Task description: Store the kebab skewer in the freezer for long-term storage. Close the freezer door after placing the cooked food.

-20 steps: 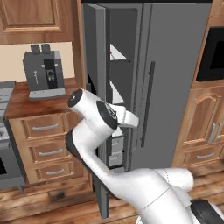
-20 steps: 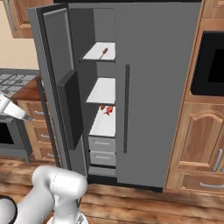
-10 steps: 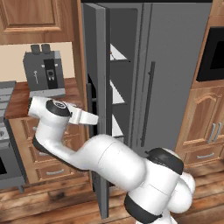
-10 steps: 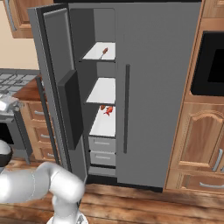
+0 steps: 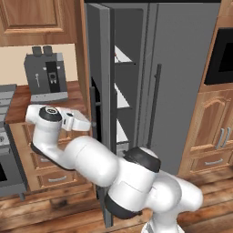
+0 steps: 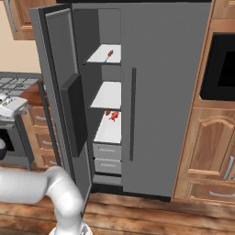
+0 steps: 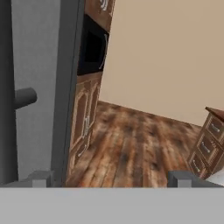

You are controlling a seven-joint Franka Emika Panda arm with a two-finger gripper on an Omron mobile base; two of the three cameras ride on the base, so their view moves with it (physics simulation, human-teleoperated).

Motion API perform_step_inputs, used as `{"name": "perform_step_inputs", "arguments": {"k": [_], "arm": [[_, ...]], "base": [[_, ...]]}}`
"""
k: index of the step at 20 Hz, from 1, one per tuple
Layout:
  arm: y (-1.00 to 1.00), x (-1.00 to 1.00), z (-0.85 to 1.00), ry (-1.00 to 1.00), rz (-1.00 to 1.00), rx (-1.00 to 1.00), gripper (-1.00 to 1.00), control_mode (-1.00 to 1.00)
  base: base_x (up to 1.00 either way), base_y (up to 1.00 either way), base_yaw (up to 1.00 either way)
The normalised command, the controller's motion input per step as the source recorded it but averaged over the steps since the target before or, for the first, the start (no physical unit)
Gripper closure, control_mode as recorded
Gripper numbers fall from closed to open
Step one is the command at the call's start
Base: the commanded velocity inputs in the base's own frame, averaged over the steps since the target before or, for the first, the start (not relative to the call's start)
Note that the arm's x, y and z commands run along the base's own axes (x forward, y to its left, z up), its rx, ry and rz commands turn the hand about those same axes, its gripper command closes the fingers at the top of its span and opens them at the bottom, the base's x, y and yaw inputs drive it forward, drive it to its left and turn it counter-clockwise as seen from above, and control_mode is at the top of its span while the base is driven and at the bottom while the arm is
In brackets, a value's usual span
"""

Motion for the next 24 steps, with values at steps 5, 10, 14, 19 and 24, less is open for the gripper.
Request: {"name": "perform_step_inputs", "arguments": {"k": [5,10,14,19,24], "arm": [[-0.15,0.37,-0.06,-0.01,0.07,0.00,-1.00,-1.00],[-0.01,0.45,-0.01,0.00,0.08,0.00,-1.00,-1.00],[0.00,0.32,-0.11,0.00,0.07,0.00,-1.00,-1.00],[-0.18,0.21,-0.14,0.00,0.09,0.00,-1.00,-1.00],[-0.41,0.04,-0.04,0.06,0.03,0.00,-1.00,-1.00]], "base": [[0.00,0.00,0.00],[0.00,0.00,0.00],[0.00,0.00,0.00],[0.00,0.00,0.00],[0.00,0.00,0.00]]}}
